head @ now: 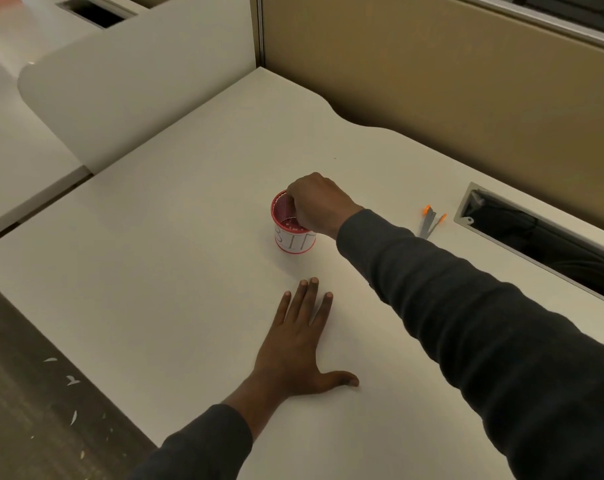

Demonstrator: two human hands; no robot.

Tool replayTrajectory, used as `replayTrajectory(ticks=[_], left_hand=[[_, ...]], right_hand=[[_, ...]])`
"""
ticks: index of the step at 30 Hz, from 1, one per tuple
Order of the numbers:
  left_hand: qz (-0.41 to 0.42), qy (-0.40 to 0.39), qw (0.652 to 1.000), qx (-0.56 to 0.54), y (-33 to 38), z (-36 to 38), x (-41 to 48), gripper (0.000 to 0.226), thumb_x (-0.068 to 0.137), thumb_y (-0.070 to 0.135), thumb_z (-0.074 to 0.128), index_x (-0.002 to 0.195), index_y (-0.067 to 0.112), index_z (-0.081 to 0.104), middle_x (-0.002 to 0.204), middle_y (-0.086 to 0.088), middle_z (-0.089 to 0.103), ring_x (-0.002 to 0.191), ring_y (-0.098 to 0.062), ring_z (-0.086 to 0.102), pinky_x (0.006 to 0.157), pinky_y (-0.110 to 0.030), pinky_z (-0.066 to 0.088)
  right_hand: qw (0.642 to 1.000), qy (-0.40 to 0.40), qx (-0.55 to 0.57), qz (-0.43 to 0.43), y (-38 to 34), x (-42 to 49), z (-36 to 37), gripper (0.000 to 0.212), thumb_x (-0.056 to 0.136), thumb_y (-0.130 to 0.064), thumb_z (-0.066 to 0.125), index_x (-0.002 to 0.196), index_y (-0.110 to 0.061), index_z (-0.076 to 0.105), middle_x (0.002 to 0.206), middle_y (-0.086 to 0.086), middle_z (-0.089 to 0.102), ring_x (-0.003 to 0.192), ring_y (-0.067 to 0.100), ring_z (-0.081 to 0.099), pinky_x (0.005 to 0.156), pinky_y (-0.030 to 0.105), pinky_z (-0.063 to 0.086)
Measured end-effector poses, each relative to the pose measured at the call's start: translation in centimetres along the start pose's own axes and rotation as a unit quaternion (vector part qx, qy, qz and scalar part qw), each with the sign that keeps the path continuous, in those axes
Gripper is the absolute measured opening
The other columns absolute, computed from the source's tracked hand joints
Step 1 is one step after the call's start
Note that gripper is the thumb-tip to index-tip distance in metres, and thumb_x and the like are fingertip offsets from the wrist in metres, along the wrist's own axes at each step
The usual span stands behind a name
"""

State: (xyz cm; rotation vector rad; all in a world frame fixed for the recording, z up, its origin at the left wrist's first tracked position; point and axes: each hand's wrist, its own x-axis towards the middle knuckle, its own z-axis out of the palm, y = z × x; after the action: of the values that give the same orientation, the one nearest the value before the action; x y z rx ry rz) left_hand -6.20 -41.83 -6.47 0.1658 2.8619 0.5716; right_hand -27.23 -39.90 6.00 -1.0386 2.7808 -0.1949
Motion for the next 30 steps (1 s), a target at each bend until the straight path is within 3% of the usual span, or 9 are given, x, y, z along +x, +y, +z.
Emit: replayTrajectory(ticks=[7,11,14,16,18,20,25,28,30], left_hand=[[-0.002,-0.001,1.000,0.007,-0.1,0.1,0.1,0.135,0.069,0.102,0.040,0.162,0.027,-0.021,0.166,-0.001,-0.039,0.153,-0.022,-0.037,0.130,-0.050,-0.007],[0.000,0.002,1.000,0.015,-0.1,0.0,0.1,0.135,0.069,0.103,0.038,0.163,0.025,-0.020,0.167,-0.001,-0.037,0.154,-0.023,-0.035,0.130,-0.051,-0.005],[0.002,0.002,1.000,0.023,-0.2,0.1,0.2,0.136,0.068,0.103,0.038,0.163,0.024,-0.019,0.168,-0.003,-0.035,0.155,-0.025,-0.033,0.130,-0.052,-0.005],[0.002,0.004,1.000,0.030,-0.3,0.3,0.3,0.137,0.067,0.104,0.037,0.163,0.024,-0.019,0.169,-0.005,-0.033,0.156,-0.025,-0.031,0.130,-0.052,-0.004],[0.006,0.013,0.999,0.030,-0.3,0.3,0.3,0.137,0.066,0.104,0.035,0.164,0.022,-0.015,0.170,-0.008,-0.027,0.157,-0.026,-0.027,0.131,-0.053,-0.002],[0.009,0.025,0.999,0.029,-0.3,0.4,0.2,0.138,0.065,0.104,0.035,0.165,0.019,-0.008,0.172,-0.011,-0.021,0.159,-0.028,-0.021,0.131,-0.053,0.000],[0.014,0.027,0.999,0.043,-0.2,0.6,0.1,0.141,0.064,0.105,0.034,0.166,0.017,-0.005,0.173,-0.013,-0.017,0.160,-0.029,-0.018,0.130,-0.054,0.002],[0.013,0.024,0.998,0.053,-0.4,0.6,0.2,0.144,0.060,0.108,0.028,0.166,0.016,-0.006,0.172,-0.013,-0.018,0.160,-0.030,-0.019,0.130,-0.055,0.003],[0.012,0.022,0.998,0.057,-0.4,0.6,0.2,0.145,0.058,0.109,0.026,0.165,0.016,-0.007,0.172,-0.013,-0.019,0.159,-0.030,-0.019,0.130,-0.055,0.002]], right_hand=[[0.999,0.036,0.002,0.009,-0.3,-0.7,0.4,0.022,0.090,-0.010,0.060,0.109,-0.007,0.068,0.103,0.011,0.069,0.092,0.027,0.066,0.067,0.029,0.046],[0.991,0.069,0.108,0.030,-0.1,-1.6,-0.4,0.021,0.094,-0.016,0.056,0.109,-0.010,0.070,0.106,0.007,0.070,0.091,0.018,0.060,0.072,0.024,0.048],[0.973,0.084,0.205,0.063,0.7,-4.1,-1.4,0.023,0.095,-0.031,0.060,0.101,-0.013,0.072,0.094,0.001,0.070,0.079,0.010,0.059,0.063,0.016,0.043],[0.954,0.075,0.278,0.084,1.6,-7.0,-1.3,0.024,0.095,-0.035,0.062,0.095,-0.013,0.072,0.085,-0.003,0.070,0.074,0.010,0.063,0.062,0.021,0.050],[0.932,0.067,0.339,0.108,2.7,-10.4,-0.3,0.019,0.095,-0.032,0.062,0.095,-0.016,0.073,0.085,-0.006,0.072,0.076,0.008,0.067,0.070,0.028,0.058],[0.921,0.055,0.364,0.129,3.8,-14.2,1.5,0.018,0.097,-0.029,0.059,0.101,-0.021,0.074,0.090,-0.011,0.072,0.081,0.003,0.067,0.075,0.025,0.057],[0.952,0.053,0.264,0.142,5.6,-23.9,7.8,0.024,0.095,-0.021,0.058,0.113,-0.025,0.073,0.103,-0.009,0.065,0.089,0.008,0.061,0.075,0.009,0.042],[0.978,0.029,0.157,0.137,5.3,-27.9,10.8,0.037,0.093,-0.018,0.054,0.128,-0.020,0.065,0.110,-0.003,0.058,0.098,0.017,0.056,0.073,0.024,0.047],[0.986,0.017,0.084,0.142,4.6,-29.2,11.6,0.043,0.091,-0.020,0.053,0.134,-0.018,0.059,0.114,0.000,0.057,0.099,0.020,0.053,0.067,0.026,0.045]])
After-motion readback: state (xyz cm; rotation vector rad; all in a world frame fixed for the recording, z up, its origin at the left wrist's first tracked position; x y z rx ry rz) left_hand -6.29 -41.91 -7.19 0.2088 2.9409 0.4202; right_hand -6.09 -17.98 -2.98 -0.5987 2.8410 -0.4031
